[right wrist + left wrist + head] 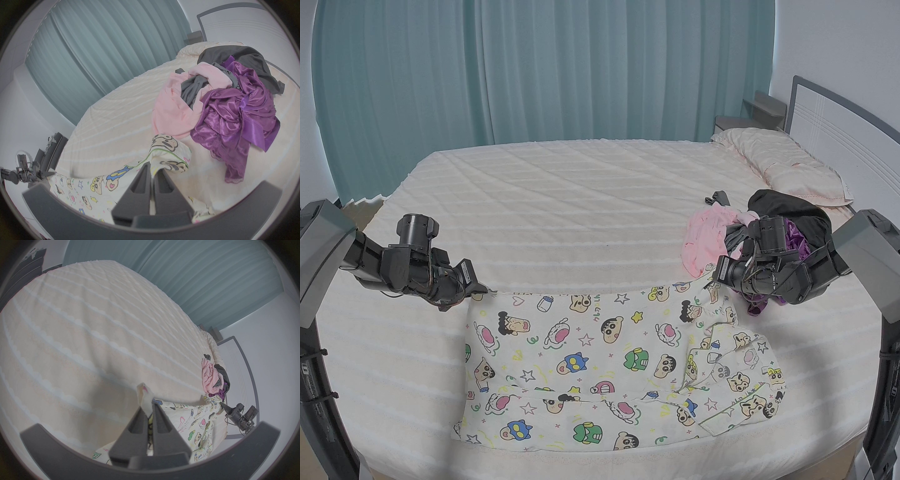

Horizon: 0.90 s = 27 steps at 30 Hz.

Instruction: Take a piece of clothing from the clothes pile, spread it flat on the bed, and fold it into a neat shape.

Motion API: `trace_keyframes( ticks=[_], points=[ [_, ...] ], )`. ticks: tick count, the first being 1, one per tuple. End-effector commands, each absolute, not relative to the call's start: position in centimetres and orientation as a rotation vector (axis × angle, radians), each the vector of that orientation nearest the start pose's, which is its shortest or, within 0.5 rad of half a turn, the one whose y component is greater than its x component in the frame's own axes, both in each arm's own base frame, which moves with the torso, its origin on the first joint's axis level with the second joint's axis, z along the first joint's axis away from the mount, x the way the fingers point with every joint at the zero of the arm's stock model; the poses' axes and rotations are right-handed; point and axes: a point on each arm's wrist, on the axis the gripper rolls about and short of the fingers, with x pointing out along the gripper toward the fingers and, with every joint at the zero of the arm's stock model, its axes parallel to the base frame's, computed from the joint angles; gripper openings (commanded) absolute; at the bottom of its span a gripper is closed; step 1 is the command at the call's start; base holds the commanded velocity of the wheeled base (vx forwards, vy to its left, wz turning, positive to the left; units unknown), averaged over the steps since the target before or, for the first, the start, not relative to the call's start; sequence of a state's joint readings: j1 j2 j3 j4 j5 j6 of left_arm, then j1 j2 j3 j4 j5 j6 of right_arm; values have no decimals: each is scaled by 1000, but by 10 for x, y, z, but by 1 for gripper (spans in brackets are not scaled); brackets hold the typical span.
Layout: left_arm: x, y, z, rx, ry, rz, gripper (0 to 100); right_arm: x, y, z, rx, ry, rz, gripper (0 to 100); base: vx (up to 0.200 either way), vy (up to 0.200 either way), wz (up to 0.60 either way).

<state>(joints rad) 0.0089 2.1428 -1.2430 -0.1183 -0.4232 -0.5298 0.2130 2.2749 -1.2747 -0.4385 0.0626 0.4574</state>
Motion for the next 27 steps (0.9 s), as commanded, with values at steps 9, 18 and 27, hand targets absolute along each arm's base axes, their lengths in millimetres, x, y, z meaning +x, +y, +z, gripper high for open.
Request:
trace_keyframes(
  ticks=[9, 18, 27],
  points=[
    [368, -3, 109, -668, 860, -176, 0, 383, 86, 87, 327, 646, 170, 0, 0, 0, 0],
    [330, -3, 90, -577, 956, -198, 0, 341, 84, 74, 289, 655, 211, 0, 0, 0, 0],
    [303, -5, 76, -591, 1041, -191, 0, 305, 82, 47, 246, 741, 224, 0, 0, 0, 0]
  ],
)
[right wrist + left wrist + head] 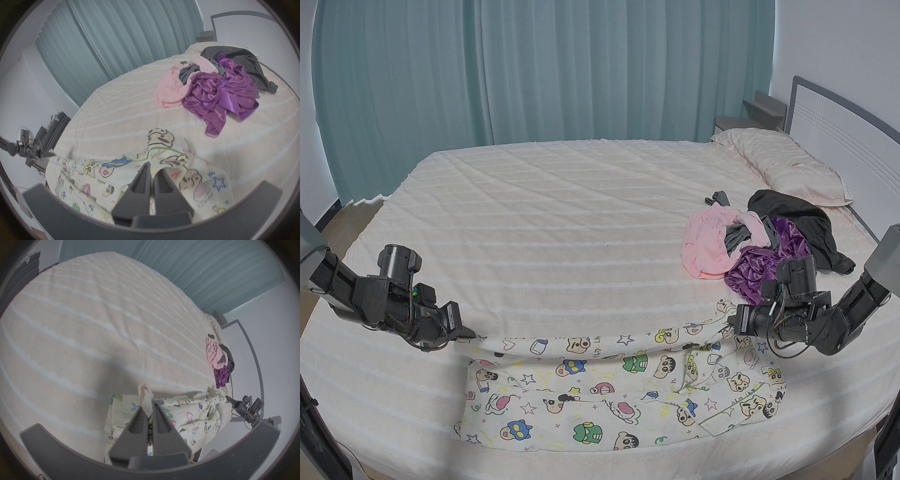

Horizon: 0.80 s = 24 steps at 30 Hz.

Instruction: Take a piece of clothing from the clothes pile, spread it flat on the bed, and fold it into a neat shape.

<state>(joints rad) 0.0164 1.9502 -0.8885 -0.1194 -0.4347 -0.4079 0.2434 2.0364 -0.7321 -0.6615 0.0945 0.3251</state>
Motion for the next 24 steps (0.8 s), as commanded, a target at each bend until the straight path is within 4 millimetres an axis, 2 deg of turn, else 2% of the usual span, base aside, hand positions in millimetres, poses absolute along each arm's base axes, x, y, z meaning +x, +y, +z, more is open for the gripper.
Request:
trace_keyframes(
  ticks=[1, 9, 16, 17, 24],
  points=[
    [300, -5, 74, -592, 1052, -188, 0, 302, 82, 44, 244, 753, 223, 0, 0, 0, 0],
    [277, -6, 52, -527, 1148, -209, 0, 282, 83, 20, 219, 850, 223, 0, 0, 0, 0],
    [273, -6, 41, -533, 1198, -196, 0, 274, 85, 7, 214, 887, 225, 0, 0, 0, 0],
    [271, -6, 36, -536, 1218, -190, 100, 271, 85, 3, 209, 906, 218, 100, 0, 0, 0],
    [259, -6, 28, -548, 1271, -176, 100, 263, 82, 11, 272, 882, 197, 100, 0, 0, 0]
  ],
)
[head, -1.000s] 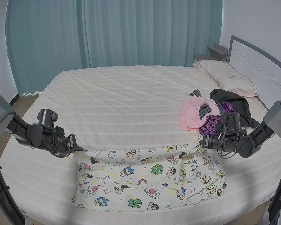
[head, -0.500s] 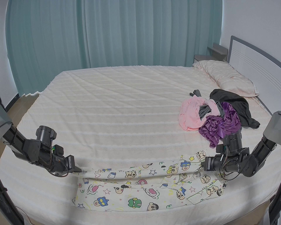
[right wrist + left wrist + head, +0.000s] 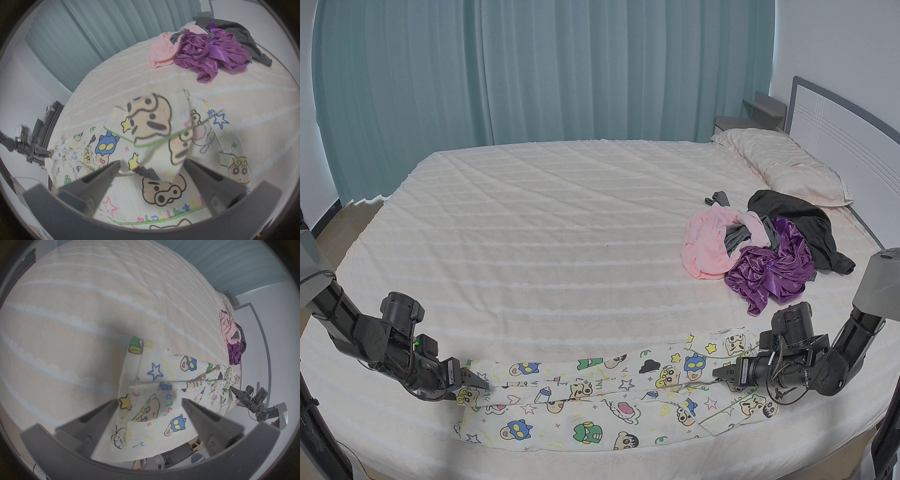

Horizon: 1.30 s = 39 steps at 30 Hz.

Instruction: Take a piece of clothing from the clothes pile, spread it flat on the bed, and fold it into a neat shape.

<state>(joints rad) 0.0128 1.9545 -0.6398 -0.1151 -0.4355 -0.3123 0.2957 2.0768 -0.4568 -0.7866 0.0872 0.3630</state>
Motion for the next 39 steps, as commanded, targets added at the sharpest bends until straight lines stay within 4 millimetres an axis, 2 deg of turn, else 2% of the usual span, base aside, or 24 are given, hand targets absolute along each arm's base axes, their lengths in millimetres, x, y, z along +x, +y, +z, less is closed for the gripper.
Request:
trace_keyframes(
  ticks=[1, 4, 6, 7, 9, 10, 15, 19, 24, 28, 31, 39],
  points=[
    [256, -5, 28, -551, 1273, -174, 100, 261, 81, 16, 298, 859, 193, 100, 0, 0, 0],
    [249, 0, 36, -570, 1247, -164, 100, 258, 77, 29, 361, 794, 182, 100, 0, 0, 0],
    [246, 11, 46, -628, 1202, -181, 100, 259, 71, 37, 401, 750, 161, 100, 0, 0, 0],
    [246, 11, 46, -632, 1198, -181, 100, 259, 70, 37, 402, 748, 158, 100, 0, 0, 0],
    [242, 25, 59, -712, 1137, -176, 100, 258, 66, 38, 410, 752, 136, 100, 0, 0, 0],
    [242, 25, 59, -716, 1135, -175, 100, 258, 65, 38, 411, 753, 135, 100, 0, 0, 0],
    [244, 30, 74, -967, 1099, -59, 100, 252, 66, 28, 526, 816, 102, 100, 0, 0, 0],
    [246, 30, 73, -1081, 1082, -42, 100, 247, 58, 17, 523, 859, 83, 100, 0, 0, 0],
    [244, 29, 71, -1082, 1065, -54, 100, 239, 50, 10, 478, 909, 151, 100, 0, 0, 0],
    [241, 28, 68, -1085, 1077, -55, 100, 245, 47, 5, 471, 905, 167, 100, 0, 0, 0],
    [241, 29, 67, -1083, 1068, -56, 100, 256, 48, 1, 487, 842, 179, 100, 0, 0, 0],
    [243, 27, 65, -1079, 1074, -61, 100, 262, 50, -9, 483, 816, 191, 100, 0, 0, 0]
  ],
)
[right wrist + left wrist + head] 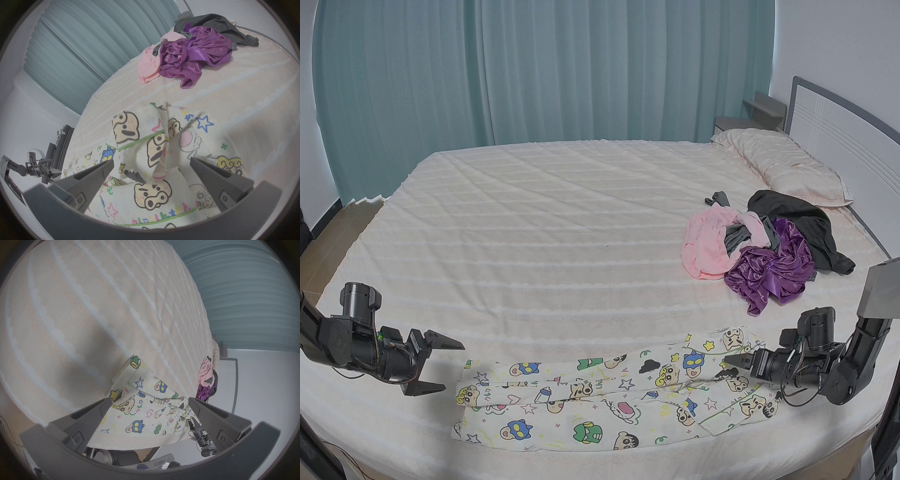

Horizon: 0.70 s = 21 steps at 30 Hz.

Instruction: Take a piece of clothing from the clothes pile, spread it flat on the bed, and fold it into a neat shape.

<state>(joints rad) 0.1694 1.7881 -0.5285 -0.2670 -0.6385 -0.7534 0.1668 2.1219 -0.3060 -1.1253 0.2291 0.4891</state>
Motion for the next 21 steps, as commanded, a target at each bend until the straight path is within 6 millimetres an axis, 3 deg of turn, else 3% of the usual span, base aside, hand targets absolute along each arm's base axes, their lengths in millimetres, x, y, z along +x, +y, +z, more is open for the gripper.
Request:
trace_keyframes(
  ticks=[1, 21],
  points=[
    [244, 28, 63, -1080, 1081, -58, 100, 262, 50, -9, 483, 816, 193, 100, 0, 0, 0],
    [243, 27, 62, -1080, 1086, -56, 100, 267, 34, -4, 513, 770, 144, 100, 0, 0, 0]
  ],
)
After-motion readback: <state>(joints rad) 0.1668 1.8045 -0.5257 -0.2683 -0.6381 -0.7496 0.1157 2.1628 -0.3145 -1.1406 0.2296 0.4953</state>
